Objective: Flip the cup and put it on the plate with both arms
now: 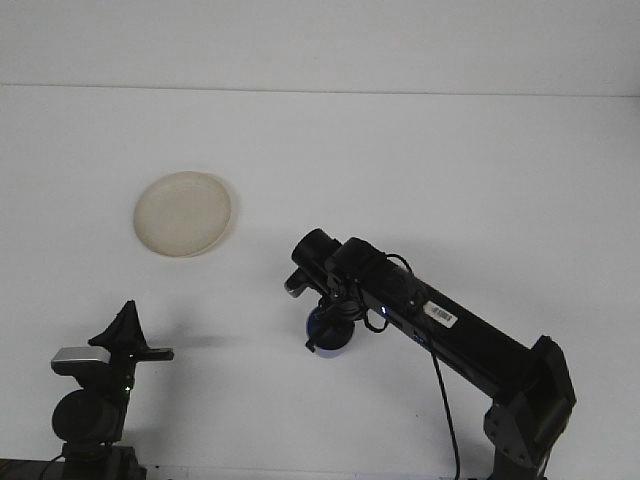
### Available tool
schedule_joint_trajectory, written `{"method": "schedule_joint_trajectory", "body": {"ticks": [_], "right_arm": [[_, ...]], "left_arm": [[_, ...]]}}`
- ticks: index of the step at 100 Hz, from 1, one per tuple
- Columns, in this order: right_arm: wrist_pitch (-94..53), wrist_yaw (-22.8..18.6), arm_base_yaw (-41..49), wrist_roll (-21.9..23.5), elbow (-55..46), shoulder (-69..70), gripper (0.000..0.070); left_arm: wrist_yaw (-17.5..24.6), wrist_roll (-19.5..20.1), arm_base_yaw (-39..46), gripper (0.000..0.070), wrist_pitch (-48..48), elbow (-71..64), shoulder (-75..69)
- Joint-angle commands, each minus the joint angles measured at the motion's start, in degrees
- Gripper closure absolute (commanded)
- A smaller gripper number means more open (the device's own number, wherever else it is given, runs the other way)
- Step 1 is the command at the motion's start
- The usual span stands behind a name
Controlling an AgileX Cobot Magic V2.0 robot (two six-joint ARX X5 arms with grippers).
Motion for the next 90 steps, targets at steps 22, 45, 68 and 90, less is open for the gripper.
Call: {"method": "schedule_joint_trajectory", "body": {"ticks": [22,45,68,90], "right_arm": [[-0.20,-0.22,0.94,-0.39,1.38,2.97,0.0696],[0.24,-1.53,1.44,-0.39,1.38,3.06,0.0547],[0.09,-1.49,1.38,-0.68,2.14,1.27,0.0279],[-0.09,-1.09,0.42,-0.61,6.84,-5.77,0.0280]], "left_arm": [[-0.02,-0.17,-0.04,0.0688,0.66,-1.09,-0.04],[-0.02,-0.15,-0.04,0.0688,0.66,-1.09,-0.04],[-0.02,-0.17,-0.04,0.0688,0.68,-1.09,-0.04],[-0.02,-0.24,-0.04,0.0688,0.87,-1.09,-0.04]]}}
